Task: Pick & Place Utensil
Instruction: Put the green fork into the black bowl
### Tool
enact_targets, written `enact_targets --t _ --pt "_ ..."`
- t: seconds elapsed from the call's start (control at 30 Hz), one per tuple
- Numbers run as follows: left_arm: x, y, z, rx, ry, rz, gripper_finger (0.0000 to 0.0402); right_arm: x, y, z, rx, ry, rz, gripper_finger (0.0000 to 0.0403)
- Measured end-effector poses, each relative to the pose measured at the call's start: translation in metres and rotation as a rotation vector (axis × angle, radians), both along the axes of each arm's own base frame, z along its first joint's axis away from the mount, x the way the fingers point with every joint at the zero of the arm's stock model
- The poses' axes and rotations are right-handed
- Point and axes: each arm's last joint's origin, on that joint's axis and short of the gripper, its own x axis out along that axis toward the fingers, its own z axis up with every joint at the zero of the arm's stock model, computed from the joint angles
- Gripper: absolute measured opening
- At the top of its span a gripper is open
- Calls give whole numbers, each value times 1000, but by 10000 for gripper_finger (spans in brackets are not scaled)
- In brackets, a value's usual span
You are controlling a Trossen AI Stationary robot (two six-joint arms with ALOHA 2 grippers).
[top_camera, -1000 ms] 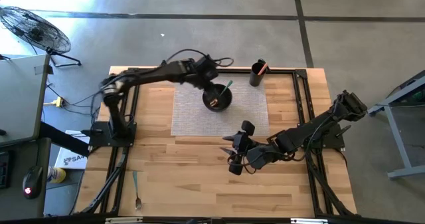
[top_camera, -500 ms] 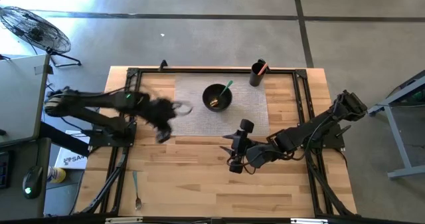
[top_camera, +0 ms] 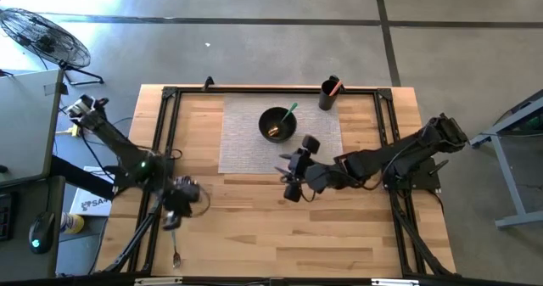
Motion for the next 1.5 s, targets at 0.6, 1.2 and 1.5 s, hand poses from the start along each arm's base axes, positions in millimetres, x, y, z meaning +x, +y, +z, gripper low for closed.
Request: enact_targets --t 0.6,1.2,1.5 --pt "-16 -81 -58 243 -82 -885 68 32 9 -16 7 -177 -59 165" --pt "-12 -119 -78 323 -133 -1090 138 44 21 -33 34 -214 -63 165" --pt "-11 -122 -89 328 -84 -1102 145 41 29 -33 36 -213 -50 165"
